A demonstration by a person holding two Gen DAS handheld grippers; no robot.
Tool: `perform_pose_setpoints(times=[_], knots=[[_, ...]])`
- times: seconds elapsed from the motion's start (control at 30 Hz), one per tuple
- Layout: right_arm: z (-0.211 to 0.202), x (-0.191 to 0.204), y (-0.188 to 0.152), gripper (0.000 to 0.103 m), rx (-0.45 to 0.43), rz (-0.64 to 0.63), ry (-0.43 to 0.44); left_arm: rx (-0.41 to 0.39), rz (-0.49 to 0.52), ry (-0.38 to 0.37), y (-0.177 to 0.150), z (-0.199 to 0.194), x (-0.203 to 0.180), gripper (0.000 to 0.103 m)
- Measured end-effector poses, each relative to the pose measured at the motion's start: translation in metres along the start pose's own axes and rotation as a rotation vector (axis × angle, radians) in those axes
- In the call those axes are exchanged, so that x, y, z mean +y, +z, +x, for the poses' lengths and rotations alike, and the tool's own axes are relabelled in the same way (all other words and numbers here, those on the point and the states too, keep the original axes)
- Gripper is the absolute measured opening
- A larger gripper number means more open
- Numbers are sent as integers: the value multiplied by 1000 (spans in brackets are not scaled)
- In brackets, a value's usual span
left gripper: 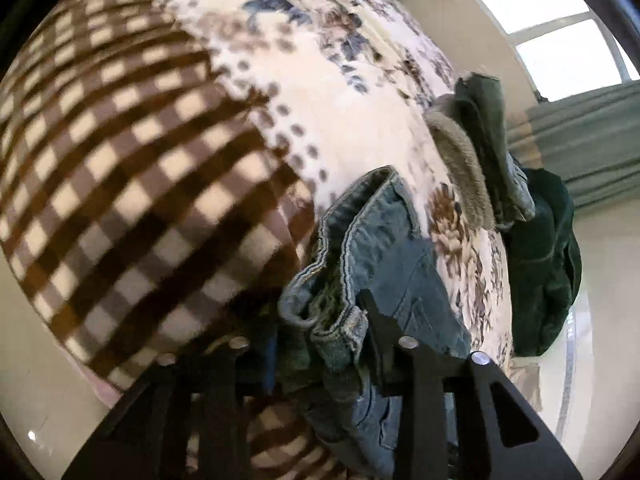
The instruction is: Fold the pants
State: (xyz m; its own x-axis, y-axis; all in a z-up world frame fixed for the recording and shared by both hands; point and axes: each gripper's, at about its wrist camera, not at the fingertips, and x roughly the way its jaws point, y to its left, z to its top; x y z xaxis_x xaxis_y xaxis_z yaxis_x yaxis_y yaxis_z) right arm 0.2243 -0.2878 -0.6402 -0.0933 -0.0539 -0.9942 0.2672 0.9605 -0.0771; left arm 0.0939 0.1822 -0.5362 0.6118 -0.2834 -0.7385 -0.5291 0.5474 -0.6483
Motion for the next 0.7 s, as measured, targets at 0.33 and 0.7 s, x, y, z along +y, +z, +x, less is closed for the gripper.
perform_pose_setpoints(times=[0.33,0.7], knots=[[1,7,-1,98,19,7,18,-64,-21,-67,11,9,4,22],[-34,-43,-29,98,-119,41,190,-152,306,-163,-36,-62,-164,19]])
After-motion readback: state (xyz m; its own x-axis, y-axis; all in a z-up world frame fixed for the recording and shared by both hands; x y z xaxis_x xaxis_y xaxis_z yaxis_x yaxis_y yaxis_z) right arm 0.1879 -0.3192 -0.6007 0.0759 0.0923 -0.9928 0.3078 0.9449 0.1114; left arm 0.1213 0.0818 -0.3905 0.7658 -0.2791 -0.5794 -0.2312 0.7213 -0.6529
